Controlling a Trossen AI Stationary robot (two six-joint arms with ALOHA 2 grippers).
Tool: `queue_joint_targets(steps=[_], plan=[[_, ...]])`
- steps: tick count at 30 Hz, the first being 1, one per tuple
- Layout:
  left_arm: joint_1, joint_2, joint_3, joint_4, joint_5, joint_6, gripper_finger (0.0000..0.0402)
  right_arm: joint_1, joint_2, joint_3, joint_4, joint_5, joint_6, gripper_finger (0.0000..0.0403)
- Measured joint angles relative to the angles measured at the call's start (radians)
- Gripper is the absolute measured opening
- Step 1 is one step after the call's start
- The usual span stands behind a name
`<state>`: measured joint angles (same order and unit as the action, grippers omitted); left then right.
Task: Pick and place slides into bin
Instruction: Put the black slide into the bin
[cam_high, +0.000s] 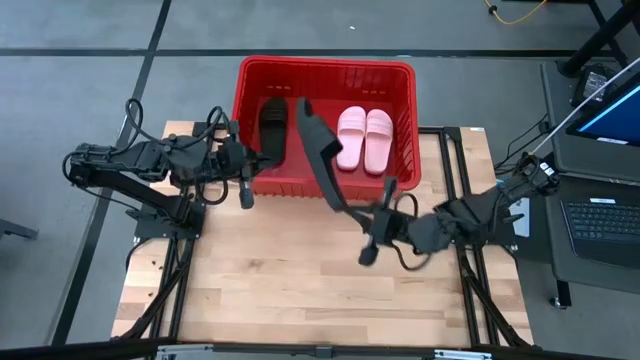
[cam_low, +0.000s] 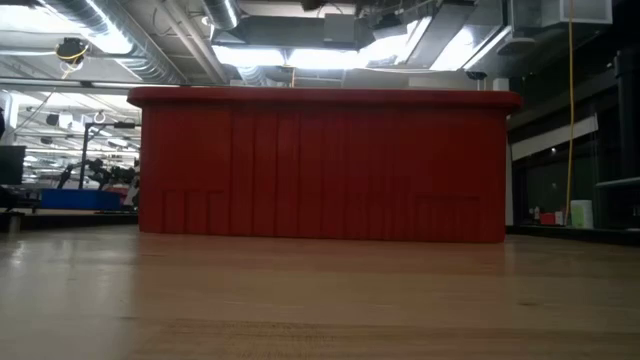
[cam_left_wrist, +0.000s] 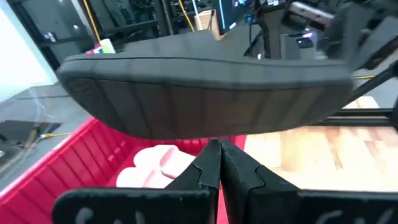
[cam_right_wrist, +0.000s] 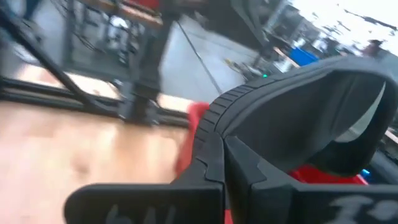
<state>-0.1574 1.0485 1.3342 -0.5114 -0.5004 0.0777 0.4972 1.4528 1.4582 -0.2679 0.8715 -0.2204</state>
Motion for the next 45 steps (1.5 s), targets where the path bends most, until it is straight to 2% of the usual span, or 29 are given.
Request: queue_joint_targets(steps=[7, 15, 24, 29, 39, 45], plan=[[0.000, 0.000, 0.000, 0.000, -0.036, 0.014, 0.0002, -0.157, 0.000, 0.000, -0.081, -0.026, 0.001, 0.0001], [0.000, 0.000, 0.000, 0.000, -0.092, 0.015, 0.0002, -0.331, 0.014, 0.000, -0.087, -0.061, -0.007, 0.0001], [0.000, 0.000, 0.000, 0.000, -0.182, -0.010, 0.0002, -0.504, 0.071, 0.021, -0.113, -0.271, -0.022, 0.0001], [0.000, 0.000, 0.000, -0.003, -0.206, -0.005, 0.0001, -0.557, 0.149, 0.157, -0.289, -0.305, -0.032, 0.0001], [0.000, 0.000, 0.000, -0.010, -0.215, 0.041, 0.0002, -0.627, 0.418, 0.507, -0.566, -0.320, -0.075, 0.0000], [0.000, 0.001, 0.000, -0.016, -0.214, 0.041, 0.0001, -0.657, 0.558, 0.663, -0.722, -0.335, -0.075, 0.0000]])
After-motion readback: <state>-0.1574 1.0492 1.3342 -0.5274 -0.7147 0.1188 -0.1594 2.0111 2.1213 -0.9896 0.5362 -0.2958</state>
